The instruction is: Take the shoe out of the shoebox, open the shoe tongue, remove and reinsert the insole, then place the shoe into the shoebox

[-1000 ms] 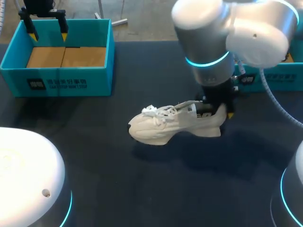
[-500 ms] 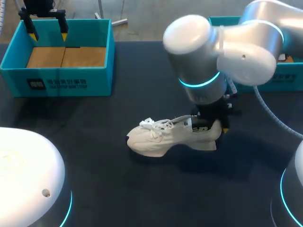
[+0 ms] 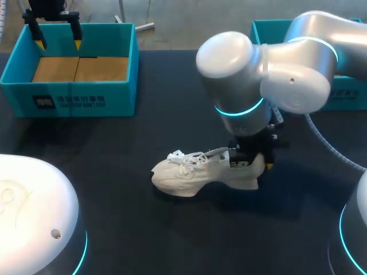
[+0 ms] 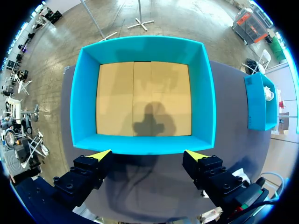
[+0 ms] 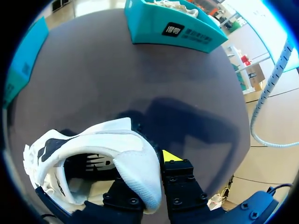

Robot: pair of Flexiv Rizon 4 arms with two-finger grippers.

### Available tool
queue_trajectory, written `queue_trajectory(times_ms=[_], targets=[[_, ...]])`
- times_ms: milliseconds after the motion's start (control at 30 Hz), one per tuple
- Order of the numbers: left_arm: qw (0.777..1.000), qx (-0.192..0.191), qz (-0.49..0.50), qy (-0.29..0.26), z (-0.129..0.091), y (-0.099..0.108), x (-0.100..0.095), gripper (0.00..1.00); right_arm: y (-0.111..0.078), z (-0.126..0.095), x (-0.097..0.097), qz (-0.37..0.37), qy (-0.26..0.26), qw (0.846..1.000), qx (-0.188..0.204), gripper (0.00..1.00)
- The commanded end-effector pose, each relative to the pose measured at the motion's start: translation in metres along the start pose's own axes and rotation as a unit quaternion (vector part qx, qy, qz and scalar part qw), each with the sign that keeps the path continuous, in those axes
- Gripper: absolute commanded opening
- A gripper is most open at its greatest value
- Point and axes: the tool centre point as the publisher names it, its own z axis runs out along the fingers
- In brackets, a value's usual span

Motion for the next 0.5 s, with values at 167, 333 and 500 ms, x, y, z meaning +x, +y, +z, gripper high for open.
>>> queue_trajectory(times_ms=[167, 333, 500], targets=[[1.0, 0.0, 0.0, 0.0, 0.0, 0.0, 0.0, 1.0, -0.014, 0.007, 0.011, 0.007, -0.003, 1.0, 0.002, 0.0], [1.0, 0.0, 0.0, 0.0, 0.0, 0.0, 0.0, 1.0, -0.024, 0.007, 0.018, 0.011, 0.007, 1.0, 0.002, 0.0], [1.0, 0.0, 0.0, 0.0, 0.0, 0.0, 0.0, 1.0, -0.028, 0.008, 0.024, -0.003, 0.017, 1.0, -0.005, 0.0]])
